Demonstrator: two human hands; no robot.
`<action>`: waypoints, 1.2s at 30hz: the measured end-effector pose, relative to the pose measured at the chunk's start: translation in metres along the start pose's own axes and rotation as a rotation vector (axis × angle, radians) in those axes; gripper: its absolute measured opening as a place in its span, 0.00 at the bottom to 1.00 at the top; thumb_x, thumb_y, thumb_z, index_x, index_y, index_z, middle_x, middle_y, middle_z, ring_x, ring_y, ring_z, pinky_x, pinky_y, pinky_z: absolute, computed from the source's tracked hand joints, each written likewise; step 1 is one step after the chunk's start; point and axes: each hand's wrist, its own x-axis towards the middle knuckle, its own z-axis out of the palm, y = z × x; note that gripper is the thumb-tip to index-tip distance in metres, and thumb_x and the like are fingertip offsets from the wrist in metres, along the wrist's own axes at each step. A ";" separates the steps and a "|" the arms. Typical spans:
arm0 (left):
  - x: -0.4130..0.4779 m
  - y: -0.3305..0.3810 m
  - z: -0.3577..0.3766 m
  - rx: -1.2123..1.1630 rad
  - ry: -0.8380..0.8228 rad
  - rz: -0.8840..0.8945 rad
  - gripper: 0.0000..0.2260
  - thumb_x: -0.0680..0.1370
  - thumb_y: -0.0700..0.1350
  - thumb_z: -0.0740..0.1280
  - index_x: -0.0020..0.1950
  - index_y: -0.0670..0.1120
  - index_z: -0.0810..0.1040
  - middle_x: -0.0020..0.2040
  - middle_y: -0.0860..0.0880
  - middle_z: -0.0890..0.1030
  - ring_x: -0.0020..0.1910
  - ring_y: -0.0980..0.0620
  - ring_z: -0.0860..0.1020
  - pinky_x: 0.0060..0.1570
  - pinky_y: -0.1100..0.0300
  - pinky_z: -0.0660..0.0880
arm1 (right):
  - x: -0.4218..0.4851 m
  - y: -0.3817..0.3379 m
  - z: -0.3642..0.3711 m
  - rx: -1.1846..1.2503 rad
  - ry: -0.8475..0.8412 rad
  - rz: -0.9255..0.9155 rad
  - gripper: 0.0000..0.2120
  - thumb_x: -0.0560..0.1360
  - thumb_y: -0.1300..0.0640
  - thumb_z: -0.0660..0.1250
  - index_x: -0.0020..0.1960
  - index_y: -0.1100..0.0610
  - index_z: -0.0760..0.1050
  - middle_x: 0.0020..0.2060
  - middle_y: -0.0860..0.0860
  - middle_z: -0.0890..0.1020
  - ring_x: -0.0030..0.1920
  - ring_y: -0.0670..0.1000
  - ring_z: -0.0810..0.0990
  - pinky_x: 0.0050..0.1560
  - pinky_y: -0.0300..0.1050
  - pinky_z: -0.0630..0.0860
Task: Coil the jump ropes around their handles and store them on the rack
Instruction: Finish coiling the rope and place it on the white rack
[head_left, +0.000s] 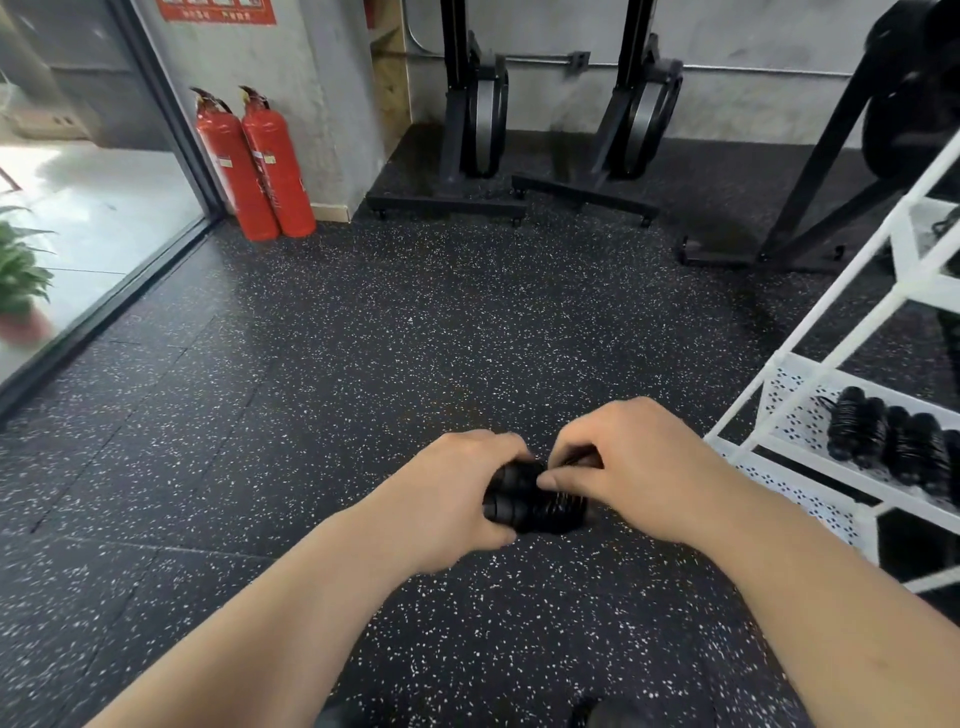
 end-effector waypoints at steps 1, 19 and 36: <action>-0.001 0.002 -0.001 -0.009 -0.021 0.032 0.27 0.71 0.50 0.82 0.64 0.62 0.74 0.56 0.61 0.77 0.57 0.57 0.75 0.61 0.56 0.74 | 0.001 0.003 -0.002 0.057 -0.014 0.012 0.09 0.73 0.36 0.77 0.45 0.41 0.85 0.36 0.37 0.84 0.41 0.38 0.81 0.47 0.45 0.80; -0.010 0.003 -0.033 -0.939 0.256 -0.125 0.20 0.77 0.46 0.78 0.67 0.57 0.80 0.59 0.55 0.86 0.59 0.53 0.85 0.62 0.50 0.81 | 0.007 -0.001 -0.009 1.230 0.192 0.165 0.12 0.63 0.55 0.83 0.43 0.51 0.84 0.39 0.47 0.83 0.43 0.47 0.81 0.50 0.46 0.79; 0.008 0.042 0.003 -1.538 0.468 -0.424 0.20 0.72 0.66 0.78 0.57 0.57 0.82 0.57 0.49 0.87 0.61 0.48 0.85 0.68 0.41 0.77 | -0.006 -0.072 0.021 0.506 0.640 -0.043 0.10 0.73 0.58 0.80 0.46 0.46 0.82 0.42 0.39 0.83 0.44 0.44 0.84 0.45 0.45 0.81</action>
